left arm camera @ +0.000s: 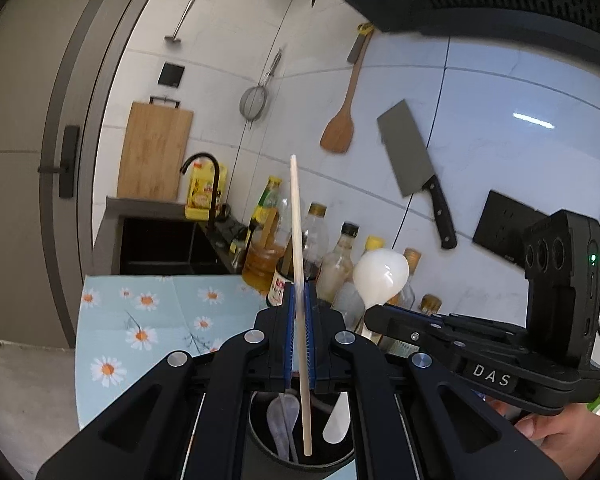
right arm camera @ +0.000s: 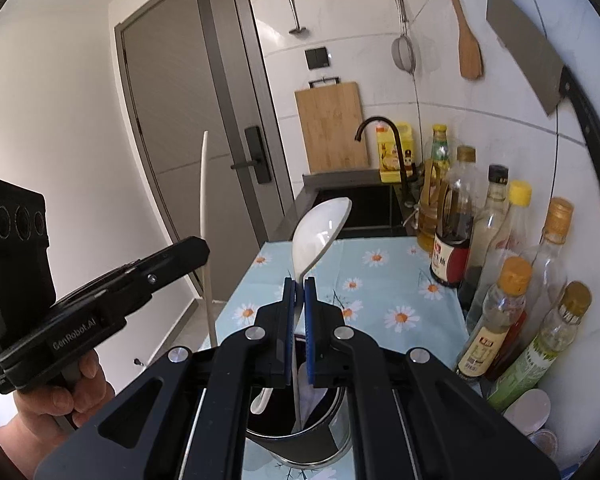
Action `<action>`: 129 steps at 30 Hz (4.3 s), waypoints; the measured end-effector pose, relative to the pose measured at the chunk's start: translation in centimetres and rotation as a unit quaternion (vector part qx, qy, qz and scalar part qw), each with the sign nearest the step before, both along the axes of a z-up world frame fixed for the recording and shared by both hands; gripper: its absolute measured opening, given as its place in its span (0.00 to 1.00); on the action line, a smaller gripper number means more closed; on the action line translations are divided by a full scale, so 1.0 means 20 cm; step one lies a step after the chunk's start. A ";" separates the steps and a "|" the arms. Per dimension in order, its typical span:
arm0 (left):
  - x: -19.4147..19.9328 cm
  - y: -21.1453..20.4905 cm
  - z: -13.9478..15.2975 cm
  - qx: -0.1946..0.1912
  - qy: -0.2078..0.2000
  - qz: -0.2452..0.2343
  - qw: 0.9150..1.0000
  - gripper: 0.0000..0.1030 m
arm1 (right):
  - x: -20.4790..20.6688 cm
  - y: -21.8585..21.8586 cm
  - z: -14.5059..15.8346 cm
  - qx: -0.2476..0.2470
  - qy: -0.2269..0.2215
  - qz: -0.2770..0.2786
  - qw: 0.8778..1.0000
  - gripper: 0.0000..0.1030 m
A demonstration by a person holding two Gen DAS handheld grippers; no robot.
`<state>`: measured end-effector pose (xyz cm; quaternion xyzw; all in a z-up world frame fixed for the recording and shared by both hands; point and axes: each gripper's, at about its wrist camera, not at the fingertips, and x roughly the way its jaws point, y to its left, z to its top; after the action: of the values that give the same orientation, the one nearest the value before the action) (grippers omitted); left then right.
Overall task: Organize utensils
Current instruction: 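Carry ceramic spoon and chopstick into the black holder and open both grippers, then move both open grippers back toward the remaining utensils, then grasp a thin wooden chopstick with the right gripper and lift it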
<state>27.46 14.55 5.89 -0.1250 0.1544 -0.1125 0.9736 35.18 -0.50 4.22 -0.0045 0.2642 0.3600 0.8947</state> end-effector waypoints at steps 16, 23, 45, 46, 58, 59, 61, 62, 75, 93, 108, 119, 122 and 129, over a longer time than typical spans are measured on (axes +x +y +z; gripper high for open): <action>0.02 -0.03 -0.11 0.001 0.043 0.001 0.999 0.05 | 0.02 0.06 -0.12 -0.043 0.030 -0.003 0.999 0.13; -0.04 -0.03 -0.10 0.004 0.050 0.006 0.999 0.06 | -0.01 0.01 -0.10 -0.029 0.038 -0.010 0.999 0.14; -0.59 -0.07 -0.07 0.011 0.104 0.014 0.994 0.38 | -0.57 -0.31 0.04 0.007 0.050 0.028 0.998 0.35; -0.61 -0.07 -0.09 0.006 0.113 0.014 0.993 0.40 | -0.60 -0.31 0.03 0.004 0.054 0.032 0.998 0.35; -0.83 -0.12 -0.34 -0.001 0.225 0.015 0.974 0.41 | -0.74 -0.38 -0.24 -0.025 0.161 0.044 0.986 0.45; -0.84 -0.13 -0.38 0.000 0.240 0.014 0.971 0.41 | -0.74 -0.40 -0.27 -0.026 0.182 0.039 0.982 0.46; -0.86 -0.13 -0.44 0.001 0.263 0.014 0.965 0.41 | -0.74 -0.42 -0.31 -0.029 0.214 0.036 0.976 0.47; -0.86 -0.13 -0.46 -0.001 0.273 0.013 0.962 0.41 | -0.74 -0.43 -0.34 -0.035 0.232 0.034 0.971 0.47; -0.93 -0.15 -0.74 -0.017 0.391 0.024 0.920 0.41 | -0.79 -0.48 -0.66 -0.080 0.386 -0.005 0.919 0.46; -1.00 -0.07 -0.91 -0.062 0.444 0.031 0.893 0.41 | -0.77 -0.44 -1.04 -0.096 0.557 -0.075 0.821 0.21; -1.00 -0.05 -0.97 -0.089 0.453 0.020 0.887 0.41 | -0.79 -0.41 -1.10 -0.107 0.578 -0.132 0.798 0.14; -1.03 -0.05 -0.99 -0.099 0.456 0.024 0.884 0.41 | -0.79 -0.43 -1.11 -0.101 0.583 -0.150 0.792 0.05; -1.03 -0.06 -0.99 -0.096 0.458 0.025 0.883 0.41 | -0.79 -0.46 -1.12 -0.086 0.594 -0.148 0.786 0.05; -1.00 -0.08 -0.98 -0.088 0.472 0.040 0.876 0.41 | -0.76 -0.55 -1.09 -0.054 0.604 -0.125 0.785 0.05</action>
<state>7.55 13.04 -13.69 -0.2546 0.5797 -0.0141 0.7739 19.99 -11.55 -17.57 0.1987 0.7678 0.1595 0.5879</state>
